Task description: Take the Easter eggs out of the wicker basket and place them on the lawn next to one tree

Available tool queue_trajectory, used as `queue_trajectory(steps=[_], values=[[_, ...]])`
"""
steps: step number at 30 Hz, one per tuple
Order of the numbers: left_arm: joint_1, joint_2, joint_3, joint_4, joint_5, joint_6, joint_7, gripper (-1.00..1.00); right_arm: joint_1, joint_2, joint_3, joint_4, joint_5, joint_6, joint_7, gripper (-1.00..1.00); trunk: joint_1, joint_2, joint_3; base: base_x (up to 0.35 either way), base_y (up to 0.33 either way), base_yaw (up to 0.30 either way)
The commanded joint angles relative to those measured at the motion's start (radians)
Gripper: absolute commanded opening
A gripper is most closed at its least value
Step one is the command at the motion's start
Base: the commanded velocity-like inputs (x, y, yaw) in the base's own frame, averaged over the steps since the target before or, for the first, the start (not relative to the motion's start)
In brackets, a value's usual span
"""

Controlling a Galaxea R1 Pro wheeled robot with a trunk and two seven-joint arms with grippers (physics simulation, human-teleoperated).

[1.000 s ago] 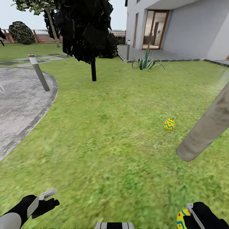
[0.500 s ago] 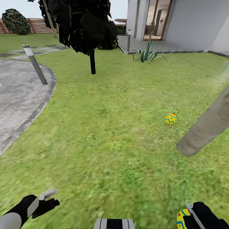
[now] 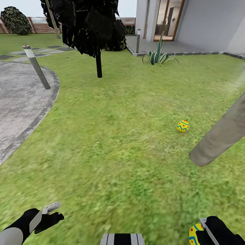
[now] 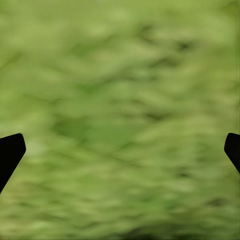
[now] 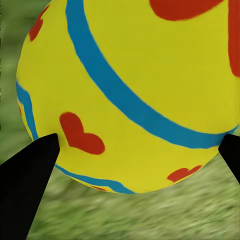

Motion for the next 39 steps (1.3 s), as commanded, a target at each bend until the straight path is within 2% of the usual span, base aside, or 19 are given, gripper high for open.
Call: queue_trajectory(steps=[1, 7, 8, 16, 23, 39], values=[[0.0, 0.0, 0.001, -0.001, 0.008, 0.007, 0.0, 1.0, 0.0, 0.001, -0.005, -0.002, 0.011, 0.005, 0.009, -1.0, 0.0, 0.0, -0.001, 0.0, 0.0, 0.0], [0.0, 0.0, 0.001, -0.001, 0.008, 0.008, 0.0, 1.0, 0.0, 0.001, -0.006, -0.001, 0.012, 0.003, 0.009, -1.0, 0.0, 0.0, -0.001, 0.0, 0.0, 0.0], [0.0, 0.0, 0.001, -0.001, 0.008, 0.008, 0.0, 1.0, 0.0, 0.001, -0.006, 0.0, 0.012, 0.003, 0.009, 1.0, 0.0, 0.0, -0.001, 0.0, 0.0, 0.0], [0.0, 0.0, 0.001, -0.001, 0.008, 0.008, 0.0, 1.0, 0.0, 0.001, -0.005, 0.0, 0.011, 0.003, 0.009, 1.0, 0.0, 0.0, -0.001, 0.0, 0.0, 0.0], [0.0, 0.003, 0.005, -0.001, 0.008, 0.007, 0.0, 1.0, 0.0, 0.0, -0.006, 0.0, 0.011, 0.003, 0.009, 1.0, -0.003, 0.001, 0.026, -0.049, 0.032, 0.0], [0.0, 0.0, 0.007, -0.001, 0.008, 0.007, 0.001, 1.0, 0.0, -0.001, -0.008, -0.002, 0.009, 0.003, 0.009, 1.0, -0.011, 0.005, 0.088, -0.313, 0.108, 0.0]])
